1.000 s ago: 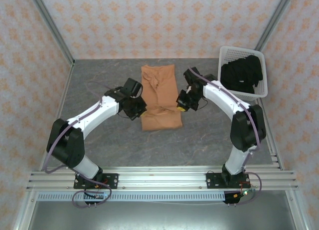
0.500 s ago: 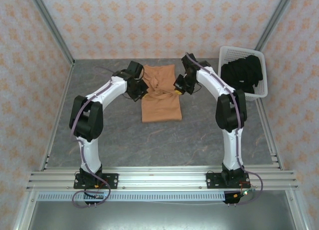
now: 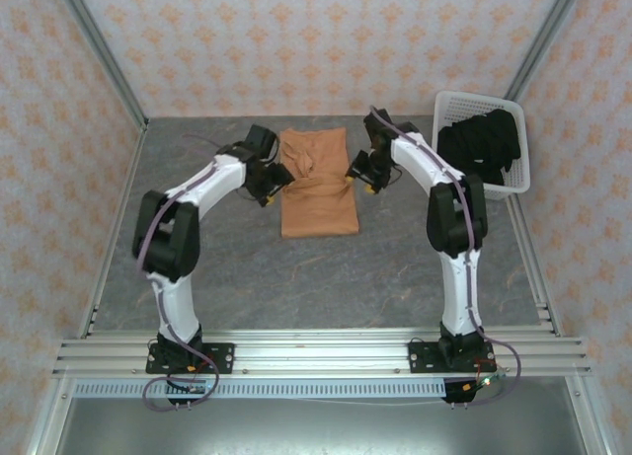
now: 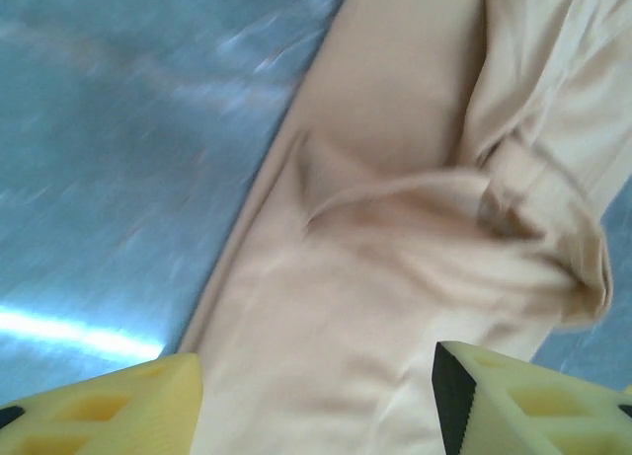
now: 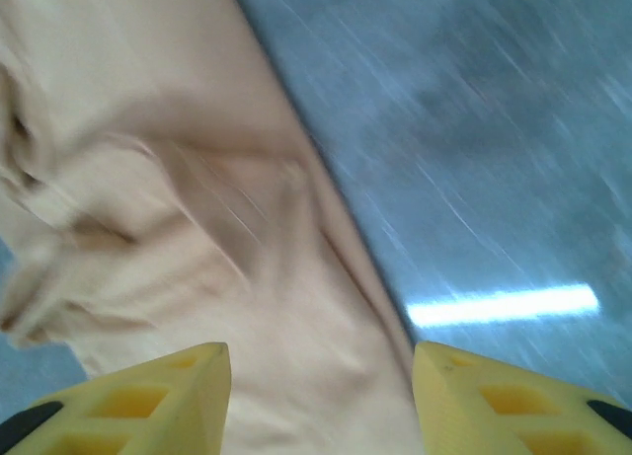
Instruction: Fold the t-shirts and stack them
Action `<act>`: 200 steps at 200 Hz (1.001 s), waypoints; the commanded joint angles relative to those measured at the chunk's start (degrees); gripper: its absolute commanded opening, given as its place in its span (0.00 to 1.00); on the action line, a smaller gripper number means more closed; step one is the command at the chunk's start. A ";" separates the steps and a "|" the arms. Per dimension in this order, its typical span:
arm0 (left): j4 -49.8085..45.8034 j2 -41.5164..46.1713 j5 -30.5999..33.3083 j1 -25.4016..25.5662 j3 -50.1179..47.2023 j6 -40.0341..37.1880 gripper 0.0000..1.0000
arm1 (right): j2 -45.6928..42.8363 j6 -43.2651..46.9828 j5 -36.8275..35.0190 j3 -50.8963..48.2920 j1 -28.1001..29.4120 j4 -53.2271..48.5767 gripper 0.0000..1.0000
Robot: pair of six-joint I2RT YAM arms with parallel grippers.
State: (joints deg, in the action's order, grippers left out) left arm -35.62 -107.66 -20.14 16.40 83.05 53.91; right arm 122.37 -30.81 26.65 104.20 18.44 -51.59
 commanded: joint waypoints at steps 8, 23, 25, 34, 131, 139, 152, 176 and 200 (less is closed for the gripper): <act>6.30 12.24 -1.55 0.79 -15.63 8.12 0.60 | -13.65 -2.30 0.13 -16.88 0.27 6.06 0.52; 11.98 15.21 -3.65 1.92 -22.92 13.10 0.57 | -17.42 -4.31 2.92 -24.72 1.20 10.73 0.53; 12.65 15.31 -3.85 2.11 -23.58 13.64 0.56 | -17.77 -4.58 3.33 -25.62 1.39 11.12 0.53; 15.40 15.35 -4.90 2.76 -25.92 15.74 0.56 | -18.81 -6.04 4.79 -29.01 1.90 13.75 0.53; 29.63 3.53 -5.65 6.43 -26.50 25.62 0.51 | -11.89 -15.96 11.08 -35.22 3.23 24.97 0.47; 31.11 2.86 -5.70 6.53 -26.70 26.61 0.41 | -11.32 -16.79 11.14 -35.34 3.32 25.66 0.43; 33.00 2.24 -5.55 6.54 -26.73 27.90 0.24 | -10.76 -18.28 11.40 -35.56 3.32 26.89 0.32; 29.54 2.96 -3.82 5.97 -23.91 26.21 0.03 | -10.92 -17.94 9.20 -33.71 3.19 25.42 0.12; 22.23 5.00 -1.61 4.58 -18.41 21.99 0.00 | -11.79 -14.43 5.89 -27.51 2.96 19.67 0.00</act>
State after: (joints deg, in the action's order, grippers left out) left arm -8.23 -104.44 -24.71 22.09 58.37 79.50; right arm 110.45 -47.90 36.71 70.00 21.15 -28.08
